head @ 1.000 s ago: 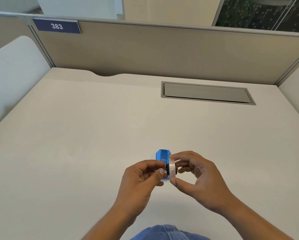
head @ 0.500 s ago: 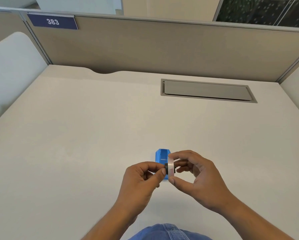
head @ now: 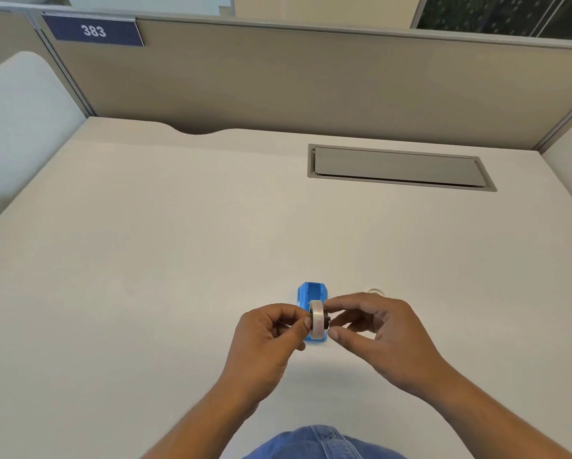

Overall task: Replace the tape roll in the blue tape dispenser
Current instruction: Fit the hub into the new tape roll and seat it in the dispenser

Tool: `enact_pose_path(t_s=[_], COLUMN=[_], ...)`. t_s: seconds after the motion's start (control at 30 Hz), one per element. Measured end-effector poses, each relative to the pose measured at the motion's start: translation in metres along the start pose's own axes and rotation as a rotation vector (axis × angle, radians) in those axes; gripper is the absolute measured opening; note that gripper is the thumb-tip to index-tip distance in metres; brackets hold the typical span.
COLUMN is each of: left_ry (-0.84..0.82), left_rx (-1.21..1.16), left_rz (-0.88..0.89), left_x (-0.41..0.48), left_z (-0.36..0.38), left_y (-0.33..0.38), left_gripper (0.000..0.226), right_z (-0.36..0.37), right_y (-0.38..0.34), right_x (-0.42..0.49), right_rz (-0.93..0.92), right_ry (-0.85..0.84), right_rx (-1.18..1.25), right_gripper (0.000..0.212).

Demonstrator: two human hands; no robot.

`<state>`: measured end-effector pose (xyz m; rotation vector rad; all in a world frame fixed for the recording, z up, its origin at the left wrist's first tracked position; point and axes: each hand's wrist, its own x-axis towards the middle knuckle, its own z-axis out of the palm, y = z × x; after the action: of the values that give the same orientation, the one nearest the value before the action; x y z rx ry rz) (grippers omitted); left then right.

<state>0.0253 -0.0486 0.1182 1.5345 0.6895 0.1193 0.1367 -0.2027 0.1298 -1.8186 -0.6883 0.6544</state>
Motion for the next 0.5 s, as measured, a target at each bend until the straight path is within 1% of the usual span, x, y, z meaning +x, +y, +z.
enact_pose_path(t_s=[0.3,0.5], left_ry=[-0.061,-0.042], left_rx=[0.095,0.305], left_rz=[0.019,0.053], left_x=[0.028,0.062], left_z=[0.003,0.002], left_y=[-0.004,-0.012], left_gripper=[0.012,0.007], right_z=[-0.002,-0.005], right_y=[0.015,0.031], right_x=[0.026,0.051], right_rz=[-0.026,-0.057], right_ry=[0.018,0.046], right_rx=[-0.06,-0.313], right_gripper=[0.025,0.023])
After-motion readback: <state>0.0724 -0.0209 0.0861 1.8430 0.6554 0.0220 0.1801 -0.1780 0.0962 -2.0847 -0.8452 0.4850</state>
